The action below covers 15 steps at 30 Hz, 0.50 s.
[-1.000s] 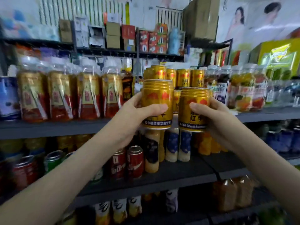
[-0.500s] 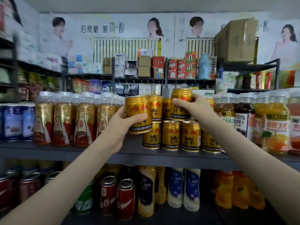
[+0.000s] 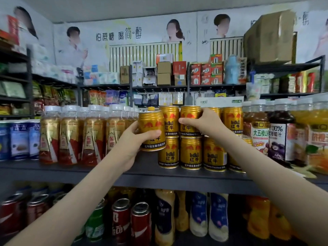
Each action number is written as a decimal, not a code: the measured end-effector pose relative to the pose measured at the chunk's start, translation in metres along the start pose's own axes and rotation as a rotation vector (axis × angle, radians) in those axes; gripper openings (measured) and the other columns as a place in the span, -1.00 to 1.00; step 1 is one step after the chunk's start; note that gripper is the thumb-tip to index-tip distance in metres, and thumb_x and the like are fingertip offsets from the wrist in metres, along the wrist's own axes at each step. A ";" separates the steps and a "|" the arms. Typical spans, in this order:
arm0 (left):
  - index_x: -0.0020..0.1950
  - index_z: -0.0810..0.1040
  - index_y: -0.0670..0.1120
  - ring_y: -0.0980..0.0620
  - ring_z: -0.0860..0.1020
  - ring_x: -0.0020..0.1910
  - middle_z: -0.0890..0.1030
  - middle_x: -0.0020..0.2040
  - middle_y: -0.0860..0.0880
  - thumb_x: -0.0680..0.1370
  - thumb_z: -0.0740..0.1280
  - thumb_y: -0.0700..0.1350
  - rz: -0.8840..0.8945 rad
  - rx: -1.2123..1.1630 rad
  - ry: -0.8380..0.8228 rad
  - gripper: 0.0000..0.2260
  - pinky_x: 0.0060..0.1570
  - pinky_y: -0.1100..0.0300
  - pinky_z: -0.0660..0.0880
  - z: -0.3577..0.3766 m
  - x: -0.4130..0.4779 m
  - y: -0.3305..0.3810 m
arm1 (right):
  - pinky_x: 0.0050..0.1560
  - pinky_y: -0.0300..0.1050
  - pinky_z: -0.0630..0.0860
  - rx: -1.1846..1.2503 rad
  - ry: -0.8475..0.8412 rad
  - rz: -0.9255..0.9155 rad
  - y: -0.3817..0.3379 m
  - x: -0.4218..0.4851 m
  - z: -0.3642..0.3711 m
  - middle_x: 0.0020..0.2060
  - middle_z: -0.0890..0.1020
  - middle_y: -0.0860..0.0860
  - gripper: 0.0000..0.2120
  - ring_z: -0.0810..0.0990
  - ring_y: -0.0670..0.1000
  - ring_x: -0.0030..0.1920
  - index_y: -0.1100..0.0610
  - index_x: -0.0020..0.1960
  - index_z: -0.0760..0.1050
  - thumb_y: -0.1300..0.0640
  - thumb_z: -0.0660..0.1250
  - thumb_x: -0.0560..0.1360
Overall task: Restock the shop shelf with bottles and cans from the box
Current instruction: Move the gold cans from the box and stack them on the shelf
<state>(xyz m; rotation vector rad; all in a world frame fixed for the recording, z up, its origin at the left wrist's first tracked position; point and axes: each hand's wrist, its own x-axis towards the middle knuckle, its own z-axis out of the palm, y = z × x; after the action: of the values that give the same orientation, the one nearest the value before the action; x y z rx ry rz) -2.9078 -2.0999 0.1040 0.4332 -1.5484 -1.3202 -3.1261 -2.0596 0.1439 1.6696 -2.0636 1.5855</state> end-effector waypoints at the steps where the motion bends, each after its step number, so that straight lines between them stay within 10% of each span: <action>1: 0.22 0.50 -0.02 0.01 0.59 0.07 0.64 0.06 0.01 0.19 0.51 -0.13 0.000 0.003 0.001 -0.40 -0.01 0.10 0.52 0.000 0.000 0.000 | 0.08 0.00 0.55 -0.015 -0.018 0.014 -0.002 -0.002 -0.002 0.07 0.55 0.03 -0.16 0.55 0.06 0.08 0.18 0.29 0.34 -0.27 0.52 0.22; 8: 0.18 0.52 0.05 0.18 0.63 -0.03 0.66 0.03 0.08 0.31 0.54 -0.18 0.181 0.102 -0.010 -0.52 -0.11 0.29 0.54 0.016 -0.009 0.002 | 0.25 -0.10 0.40 -0.108 0.279 -0.392 -0.033 -0.050 -0.020 0.25 0.40 0.02 -0.25 0.39 -0.01 0.25 0.11 0.44 0.23 -0.18 0.43 0.40; 15: 0.23 0.51 0.08 0.16 0.58 0.09 0.63 0.08 0.13 0.37 0.53 -0.09 0.365 0.238 -0.250 -0.54 0.13 0.09 0.54 0.057 -0.018 0.012 | 0.01 -0.28 0.55 0.311 -0.230 -0.244 -0.051 -0.096 -0.037 0.06 0.64 -0.12 -0.38 0.63 -0.19 0.02 -0.04 0.28 0.41 -0.13 0.46 0.26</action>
<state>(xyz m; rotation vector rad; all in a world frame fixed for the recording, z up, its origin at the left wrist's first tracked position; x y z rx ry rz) -2.9443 -2.0523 0.1133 0.1215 -1.8988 -0.9366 -3.0672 -1.9606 0.1385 2.2051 -1.6759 1.7718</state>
